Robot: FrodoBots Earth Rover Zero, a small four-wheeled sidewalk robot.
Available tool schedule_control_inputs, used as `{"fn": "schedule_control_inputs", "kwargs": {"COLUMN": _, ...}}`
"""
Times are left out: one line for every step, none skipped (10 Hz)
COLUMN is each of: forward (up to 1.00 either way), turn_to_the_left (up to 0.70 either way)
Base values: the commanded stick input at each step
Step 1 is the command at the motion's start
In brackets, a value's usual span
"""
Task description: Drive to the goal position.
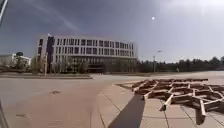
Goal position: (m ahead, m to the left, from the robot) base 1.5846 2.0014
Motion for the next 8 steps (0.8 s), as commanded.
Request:
{"fn": "schedule_control_inputs", "kwargs": {"forward": 0.05, "turn_to_the_left": 0.00}}
{"fn": "schedule_control_inputs", "kwargs": {"forward": 0.05, "turn_to_the_left": 0.00}}
{"fn": "schedule_control_inputs", "kwargs": {"forward": 0.05, "turn_to_the_left": 0.00}}
{"fn": "schedule_control_inputs", "kwargs": {"forward": 0.05, "turn_to_the_left": 0.00}}
{"fn": "schedule_control_inputs", "kwargs": {"forward": 0.05, "turn_to_the_left": 0.00}}
{"fn": "schedule_control_inputs", "kwargs": {"forward": 0.05, "turn_to_the_left": 0.00}}
{"fn": "schedule_control_inputs", "kwargs": {"forward": 0.05, "turn_to_the_left": 0.00}}
{"fn": "schedule_control_inputs", "kwargs": {"forward": 0.05, "turn_to_the_left": 0.00}}
